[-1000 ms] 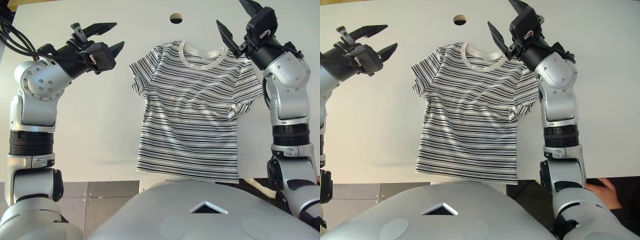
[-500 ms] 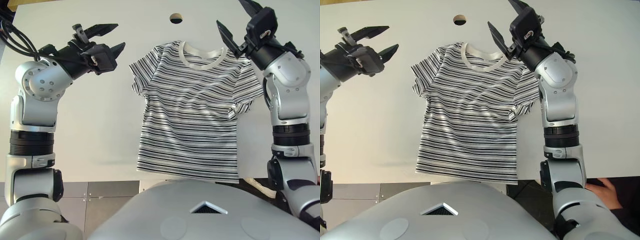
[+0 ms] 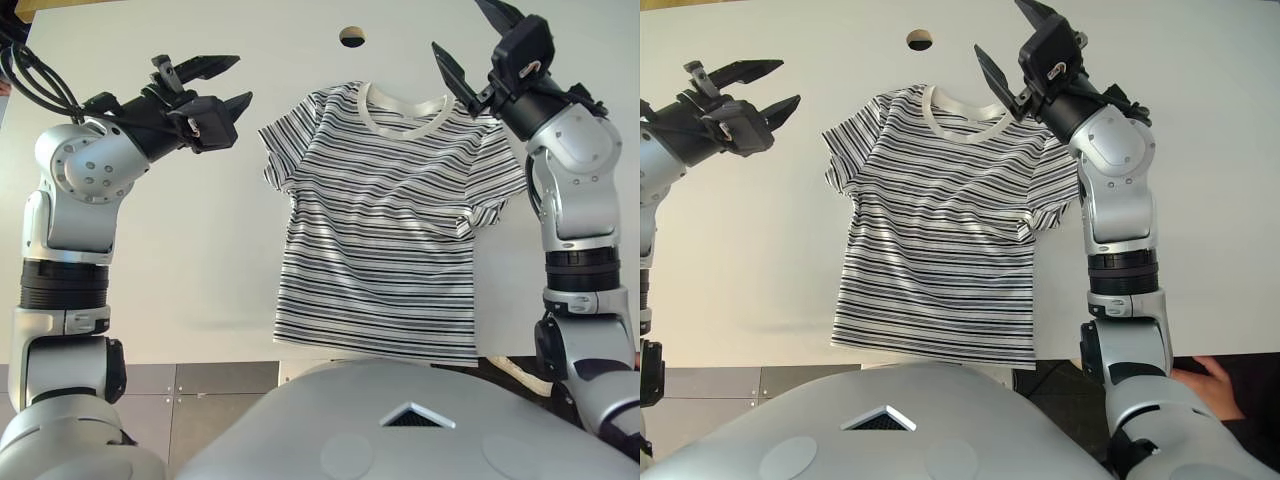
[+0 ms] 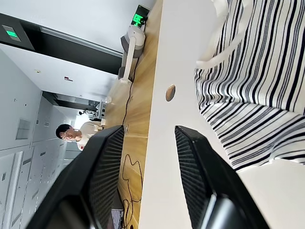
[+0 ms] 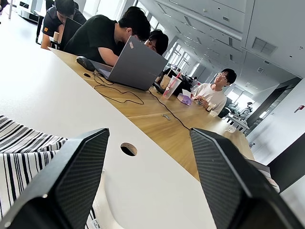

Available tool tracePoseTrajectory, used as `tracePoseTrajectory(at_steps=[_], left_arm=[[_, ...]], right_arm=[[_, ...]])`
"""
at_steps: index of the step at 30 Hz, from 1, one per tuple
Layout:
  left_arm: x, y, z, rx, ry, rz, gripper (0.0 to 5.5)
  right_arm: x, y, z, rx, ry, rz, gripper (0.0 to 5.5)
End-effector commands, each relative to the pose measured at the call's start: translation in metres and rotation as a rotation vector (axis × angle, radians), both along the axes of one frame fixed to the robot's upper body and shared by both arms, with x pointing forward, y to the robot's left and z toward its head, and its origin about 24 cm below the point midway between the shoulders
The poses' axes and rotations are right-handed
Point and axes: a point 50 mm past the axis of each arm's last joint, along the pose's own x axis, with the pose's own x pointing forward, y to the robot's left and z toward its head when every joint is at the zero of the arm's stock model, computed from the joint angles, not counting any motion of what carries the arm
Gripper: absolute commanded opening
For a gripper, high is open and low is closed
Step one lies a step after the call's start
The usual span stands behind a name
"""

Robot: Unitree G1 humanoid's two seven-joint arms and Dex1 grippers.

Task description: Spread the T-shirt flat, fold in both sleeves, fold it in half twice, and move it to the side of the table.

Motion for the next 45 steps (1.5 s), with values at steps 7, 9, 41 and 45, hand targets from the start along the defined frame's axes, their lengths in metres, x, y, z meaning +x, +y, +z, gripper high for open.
tracePoseTrajectory(at_steps=[7,9,41,45], left_arm=[[0.003,0.002,0.003,0.051,-0.019,-0.002,1.98],[0.003,0.001,0.003,0.051,-0.019,-0.005,1.98],[0.002,0.005,-0.002,0.14,-0.016,-0.003,1.98],[0.013,0.013,-0.009,0.424,-0.025,-0.052,1.98]], right_arm=[[-0.002,0.0,0.001,-0.02,-0.006,0.007,3.13],[-0.002,0.001,0.001,-0.02,-0.006,0.008,3.13],[-0.002,0.004,0.001,-0.022,0.0,0.02,3.13],[-0.003,0.004,0.002,-0.02,-0.004,0.016,3.13]])
